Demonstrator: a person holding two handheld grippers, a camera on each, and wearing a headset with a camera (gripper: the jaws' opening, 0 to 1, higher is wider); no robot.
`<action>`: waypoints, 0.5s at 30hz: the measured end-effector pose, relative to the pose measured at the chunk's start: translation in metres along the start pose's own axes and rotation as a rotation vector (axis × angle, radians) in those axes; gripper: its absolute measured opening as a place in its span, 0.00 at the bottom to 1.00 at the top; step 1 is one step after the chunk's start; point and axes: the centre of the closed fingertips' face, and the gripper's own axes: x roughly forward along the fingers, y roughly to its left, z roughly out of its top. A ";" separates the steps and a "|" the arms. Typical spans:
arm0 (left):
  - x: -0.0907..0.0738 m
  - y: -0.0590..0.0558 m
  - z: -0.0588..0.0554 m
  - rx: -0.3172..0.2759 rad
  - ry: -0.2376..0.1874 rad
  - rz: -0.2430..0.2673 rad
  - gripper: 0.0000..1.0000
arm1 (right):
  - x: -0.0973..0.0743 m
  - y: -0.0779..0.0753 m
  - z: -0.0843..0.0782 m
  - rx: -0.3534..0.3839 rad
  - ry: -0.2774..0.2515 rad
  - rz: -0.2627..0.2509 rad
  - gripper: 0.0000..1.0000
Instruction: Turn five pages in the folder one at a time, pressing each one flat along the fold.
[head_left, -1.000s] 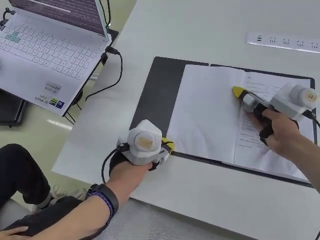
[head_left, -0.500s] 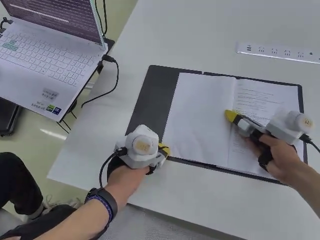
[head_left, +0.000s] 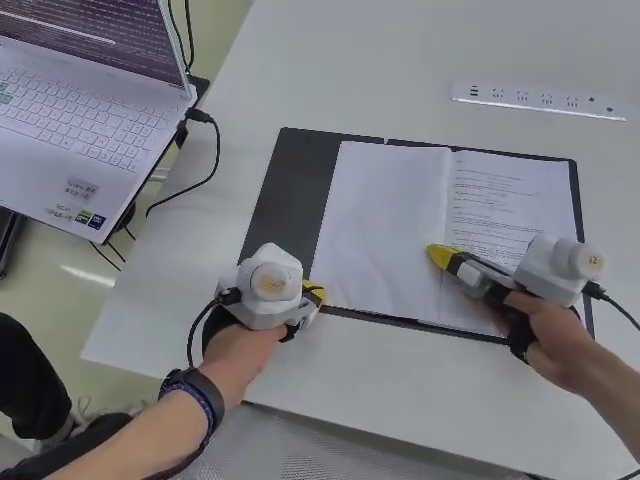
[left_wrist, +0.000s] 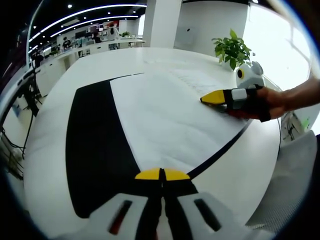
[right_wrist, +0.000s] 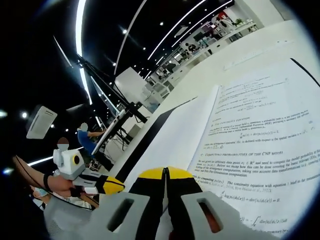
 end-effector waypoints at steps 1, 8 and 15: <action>0.000 0.000 0.000 0.000 -0.001 0.001 0.00 | -0.001 0.002 -0.003 -0.005 0.009 0.006 0.00; -0.001 0.000 0.000 0.005 -0.003 0.000 0.00 | -0.011 0.017 -0.025 -0.028 0.066 0.041 0.00; -0.002 -0.001 0.000 0.008 -0.012 -0.004 0.00 | -0.017 0.024 -0.037 -0.055 0.085 0.043 0.00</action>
